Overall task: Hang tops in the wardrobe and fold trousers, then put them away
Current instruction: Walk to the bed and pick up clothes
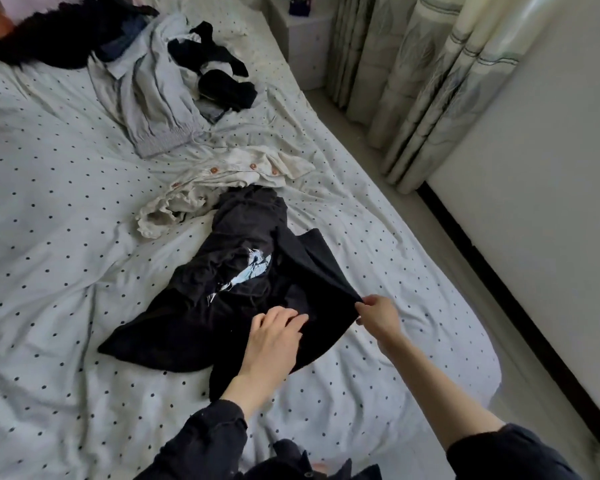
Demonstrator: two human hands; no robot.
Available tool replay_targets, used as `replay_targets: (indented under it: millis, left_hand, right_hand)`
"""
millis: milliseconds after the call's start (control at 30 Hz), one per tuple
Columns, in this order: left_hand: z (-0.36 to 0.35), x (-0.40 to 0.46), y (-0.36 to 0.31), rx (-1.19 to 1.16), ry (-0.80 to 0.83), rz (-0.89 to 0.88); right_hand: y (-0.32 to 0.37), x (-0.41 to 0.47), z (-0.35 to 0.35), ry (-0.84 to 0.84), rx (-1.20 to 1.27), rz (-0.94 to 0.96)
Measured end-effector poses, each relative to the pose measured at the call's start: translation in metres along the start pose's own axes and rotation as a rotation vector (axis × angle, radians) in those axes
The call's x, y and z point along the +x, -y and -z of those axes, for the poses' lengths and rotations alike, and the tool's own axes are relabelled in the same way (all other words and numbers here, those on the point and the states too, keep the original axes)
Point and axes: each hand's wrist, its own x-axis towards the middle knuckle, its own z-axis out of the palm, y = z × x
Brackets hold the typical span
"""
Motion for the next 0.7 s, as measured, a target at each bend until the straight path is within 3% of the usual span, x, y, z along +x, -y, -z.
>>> replay_targets:
  millis: [200,267,400,600,700]
  left_hand:
    - [-0.006,0.009,0.033,0.098,0.464,0.235]
    - [-0.011,0.011,0.029,0.159,0.519,0.233]
    - [-0.009,0.021,0.008,0.037,0.416,0.183]
    - [0.016,0.094,-0.039,-0.635,0.249,0.316]
    - [0.024,0.129,-0.060,-0.834,0.232,0.334]
  right_hand:
    - [-0.021,0.004,0.017,-0.122,0.157,-0.044]
    - [-0.027,0.005,0.015,-0.095,0.236,-0.082]
    - [-0.035,0.006,0.021,-0.062,0.300,-0.128]
    - [-0.032,-0.007,0.045,-0.005,0.306,0.008]
    - [-0.032,-0.015,0.056,-0.038,0.353,0.061]
